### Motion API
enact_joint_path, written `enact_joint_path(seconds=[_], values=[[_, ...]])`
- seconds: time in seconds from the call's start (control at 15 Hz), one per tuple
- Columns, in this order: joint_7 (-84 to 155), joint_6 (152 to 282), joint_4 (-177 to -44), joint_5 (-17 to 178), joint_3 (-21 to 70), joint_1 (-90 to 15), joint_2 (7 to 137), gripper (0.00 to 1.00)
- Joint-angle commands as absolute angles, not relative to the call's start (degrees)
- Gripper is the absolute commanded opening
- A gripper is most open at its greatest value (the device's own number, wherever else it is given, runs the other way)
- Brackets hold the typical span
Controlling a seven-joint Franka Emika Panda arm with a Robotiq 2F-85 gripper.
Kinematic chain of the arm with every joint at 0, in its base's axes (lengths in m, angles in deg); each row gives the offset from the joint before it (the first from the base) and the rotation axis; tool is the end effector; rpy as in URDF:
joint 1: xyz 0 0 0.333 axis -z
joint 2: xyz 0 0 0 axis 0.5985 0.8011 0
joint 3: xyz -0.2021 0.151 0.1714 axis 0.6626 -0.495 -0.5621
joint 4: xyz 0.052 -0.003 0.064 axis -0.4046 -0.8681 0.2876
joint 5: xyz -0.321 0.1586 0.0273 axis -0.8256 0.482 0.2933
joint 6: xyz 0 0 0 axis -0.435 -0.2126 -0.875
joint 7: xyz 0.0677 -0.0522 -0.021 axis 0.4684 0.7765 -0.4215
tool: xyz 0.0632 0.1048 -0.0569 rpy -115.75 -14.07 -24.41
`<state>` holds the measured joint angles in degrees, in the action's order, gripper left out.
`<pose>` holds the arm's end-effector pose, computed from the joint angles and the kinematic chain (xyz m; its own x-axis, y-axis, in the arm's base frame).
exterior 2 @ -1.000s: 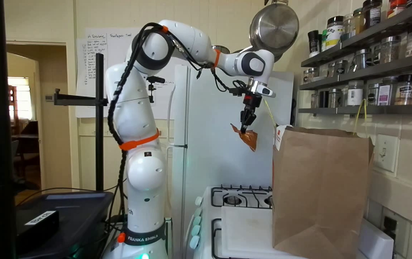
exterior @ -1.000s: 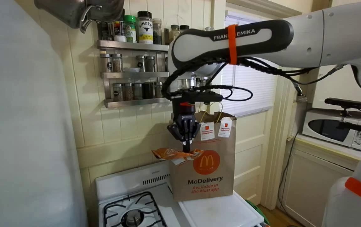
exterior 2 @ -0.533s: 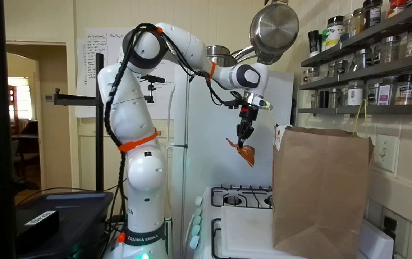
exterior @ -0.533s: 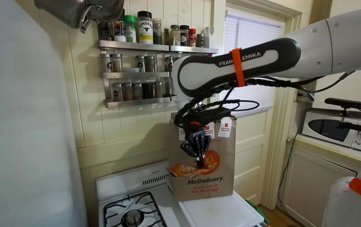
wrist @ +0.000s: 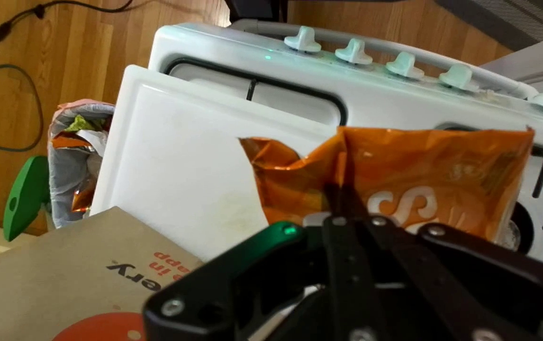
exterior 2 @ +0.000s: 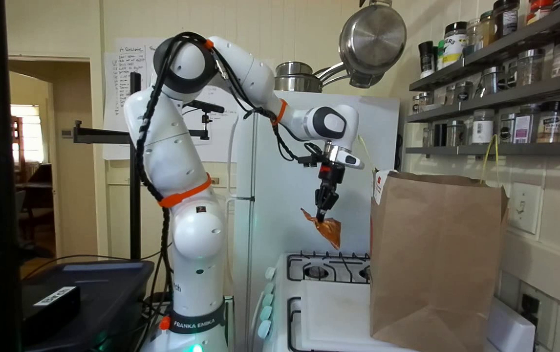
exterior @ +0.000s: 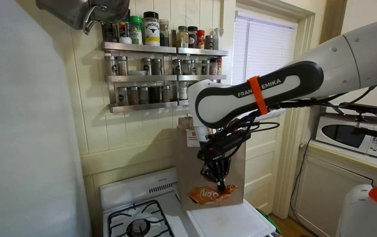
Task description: Remove the orange packet from the paper bag and put it on the white tray on the stove
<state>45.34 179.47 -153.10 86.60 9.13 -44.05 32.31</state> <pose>0.3411 0.1232 0.4386 0.9717 0.0184 -0.2353 0.0414 -0.9948 0.0935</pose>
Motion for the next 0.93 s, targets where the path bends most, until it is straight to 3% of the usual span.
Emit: enact_joint_path(seconds=[0.0, 0.73, 0.8, 0.87], values=[[45.8, 181.3, -159.8, 84.6, 8.7, -44.0, 27.5, 0.00], [50.2, 182.6, -171.7, 76.1, 8.5, -42.5, 17.8, 0.00], [50.8, 182.9, -172.5, 75.5, 8.6, -42.0, 17.1, 0.04], [51.2, 183.8, -173.5, 75.4, 8.8, -41.8, 16.4, 0.28]])
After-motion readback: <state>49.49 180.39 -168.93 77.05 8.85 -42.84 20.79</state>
